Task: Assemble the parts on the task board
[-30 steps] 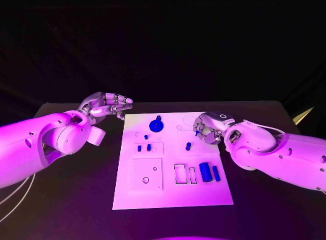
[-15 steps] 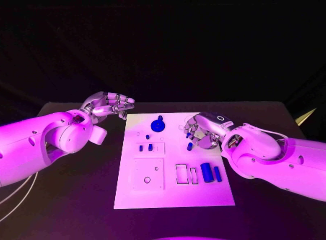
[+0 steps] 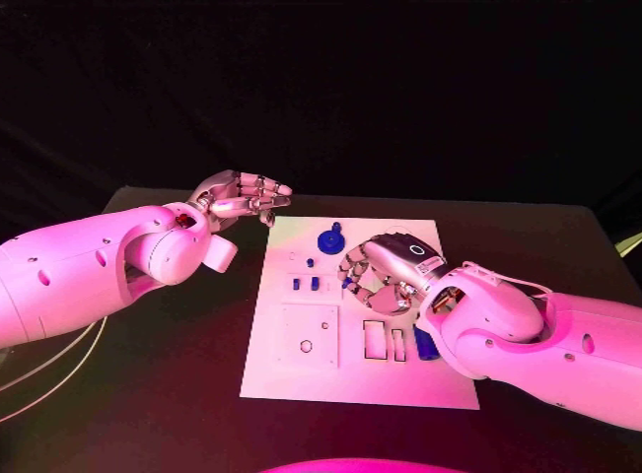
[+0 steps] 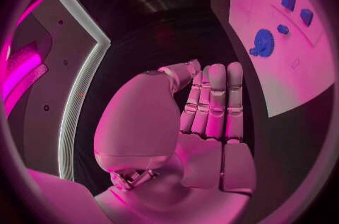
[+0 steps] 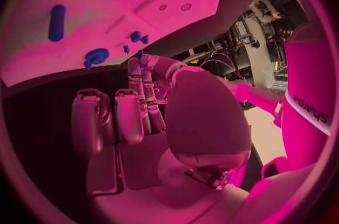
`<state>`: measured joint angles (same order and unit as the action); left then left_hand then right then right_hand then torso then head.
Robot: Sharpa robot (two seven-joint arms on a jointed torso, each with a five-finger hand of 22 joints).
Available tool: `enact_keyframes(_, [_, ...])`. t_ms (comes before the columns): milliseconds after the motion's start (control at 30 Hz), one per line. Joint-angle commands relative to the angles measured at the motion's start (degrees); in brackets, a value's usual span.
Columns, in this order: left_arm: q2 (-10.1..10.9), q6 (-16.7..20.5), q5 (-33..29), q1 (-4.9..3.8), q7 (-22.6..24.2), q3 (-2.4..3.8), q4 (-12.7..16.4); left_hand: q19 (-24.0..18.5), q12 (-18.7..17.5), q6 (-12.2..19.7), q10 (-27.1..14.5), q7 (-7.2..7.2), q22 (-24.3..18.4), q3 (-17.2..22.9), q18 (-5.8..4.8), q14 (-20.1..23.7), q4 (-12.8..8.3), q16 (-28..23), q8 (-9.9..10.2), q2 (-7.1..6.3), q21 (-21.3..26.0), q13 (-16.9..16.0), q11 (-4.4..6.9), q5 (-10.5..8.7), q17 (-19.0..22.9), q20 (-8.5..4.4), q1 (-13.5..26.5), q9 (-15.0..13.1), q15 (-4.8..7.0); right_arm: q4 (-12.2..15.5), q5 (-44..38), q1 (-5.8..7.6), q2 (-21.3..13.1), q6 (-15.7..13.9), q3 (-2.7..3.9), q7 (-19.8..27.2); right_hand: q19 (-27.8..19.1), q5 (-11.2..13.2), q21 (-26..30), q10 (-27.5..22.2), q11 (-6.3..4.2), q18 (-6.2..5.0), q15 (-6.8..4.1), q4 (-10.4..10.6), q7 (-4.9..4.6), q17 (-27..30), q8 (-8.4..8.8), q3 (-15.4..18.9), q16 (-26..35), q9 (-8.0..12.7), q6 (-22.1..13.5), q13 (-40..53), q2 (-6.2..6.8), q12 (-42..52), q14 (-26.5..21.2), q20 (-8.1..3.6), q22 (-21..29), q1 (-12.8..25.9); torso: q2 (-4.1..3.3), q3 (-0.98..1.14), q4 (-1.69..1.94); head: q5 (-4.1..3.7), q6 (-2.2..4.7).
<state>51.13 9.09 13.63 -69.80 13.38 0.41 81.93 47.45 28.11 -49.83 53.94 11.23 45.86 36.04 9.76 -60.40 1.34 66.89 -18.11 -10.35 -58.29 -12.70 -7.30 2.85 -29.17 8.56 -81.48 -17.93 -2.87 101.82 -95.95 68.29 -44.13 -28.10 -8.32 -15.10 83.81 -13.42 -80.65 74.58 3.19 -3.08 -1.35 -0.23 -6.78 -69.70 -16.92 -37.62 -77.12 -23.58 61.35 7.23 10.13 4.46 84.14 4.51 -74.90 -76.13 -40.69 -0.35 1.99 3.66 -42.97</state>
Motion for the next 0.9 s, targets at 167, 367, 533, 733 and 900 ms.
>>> enact_keyframes(167, [-0.6,-0.5,0.0,-0.03,0.5,0.04,0.1,0.4,0.0,0.4,-0.4,0.05,-0.1,-0.3,0.82,-0.3,0.1,-0.4,-0.1,-0.09,0.4,0.1,0.02,0.09,0.1,0.11,0.4,0.0,-0.17,-1.4,-0.2,-1.94,2.0,0.1,-0.19,1.3,1.7,-0.2,0.1,0.8,-0.39,0.64,-0.32,0.0,-0.06,0.2,-0.38,-0.4,0.0,0.0,0.2,0.1,-0.05,0.3,2.1,-0.29,-5.8,0.6,-0.02,-0.07,0.05,1.43,-0.78])
enact_keyframes(367, [-1.2,-0.3,-0.1,-0.04,0.5,0.04,0.1,0.5,0.0,0.5,-0.4,0.06,-0.1,-0.4,0.82,-0.3,0.1,-0.4,-0.1,-0.1,0.4,0.1,0.01,0.08,0.1,0.12,0.5,0.0,-0.18,-2.5,-0.2,-3.22,3.4,0.3,-0.36,1.4,1.8,-0.2,0.0,0.8,-0.38,0.66,-0.32,0.0,-0.07,0.3,-0.39,-0.4,0.0,0.0,0.2,0.1,-0.05,0.3,2.1,-0.3,-5.9,0.6,0.0,-0.04,-0.04,2.07,-1.22])
enact_keyframes(533, [-1.6,-0.2,-0.1,-0.04,0.4,0.04,0.0,0.5,0.0,0.5,-0.4,0.06,-0.1,-0.4,0.82,-0.3,0.1,-0.4,-0.1,-0.1,0.4,0.1,0.01,0.08,0.1,0.12,0.5,0.0,-0.18,-3.4,-0.3,-4.14,4.3,0.7,-0.46,1.5,1.8,-0.2,0.0,0.8,-0.38,0.66,-0.32,0.0,-0.07,0.3,-0.39,-0.4,0.0,0.0,0.2,0.1,-0.05,0.3,2.1,-0.3,-5.9,0.6,-0.04,0.04,0.03,2.62,-1.62])
enact_keyframes(733, [-1.9,-0.1,-0.1,-0.05,0.3,0.04,0.0,0.5,0.0,0.5,-0.4,0.06,-0.1,-0.4,0.82,-0.3,0.1,-0.4,-0.1,-0.1,0.4,0.1,0.01,0.08,0.1,0.12,0.5,0.0,-0.18,-4.0,-0.3,-4.78,5.0,1.1,-0.61,1.6,1.8,-0.2,0.0,0.8,-0.36,0.66,-0.32,0.0,-0.09,0.4,-0.41,-0.4,0.1,-0.1,0.2,0.1,-0.05,0.2,2.1,-0.3,-5.9,0.7,-0.07,0.03,-0.01,2.86,-2.09])
enact_keyframes(900, [-1.9,-0.1,-0.1,-0.05,0.2,0.04,0.0,0.5,0.0,0.5,-0.5,0.06,-0.2,-0.4,0.82,-0.3,0.2,-0.4,-0.2,-0.1,0.5,0.1,-0.01,0.09,0.1,0.14,0.5,-0.1,-0.2,-4.1,-0.3,-5.16,5.3,1.2,-0.67,1.7,1.8,-0.2,0.0,0.8,-0.36,0.66,-0.32,0.0,-0.09,0.4,-0.41,-0.4,0.1,-0.1,0.2,0.1,-0.05,0.2,2.1,-0.3,-5.9,0.7,-0.04,0.07,0.03,3.0,-2.34])
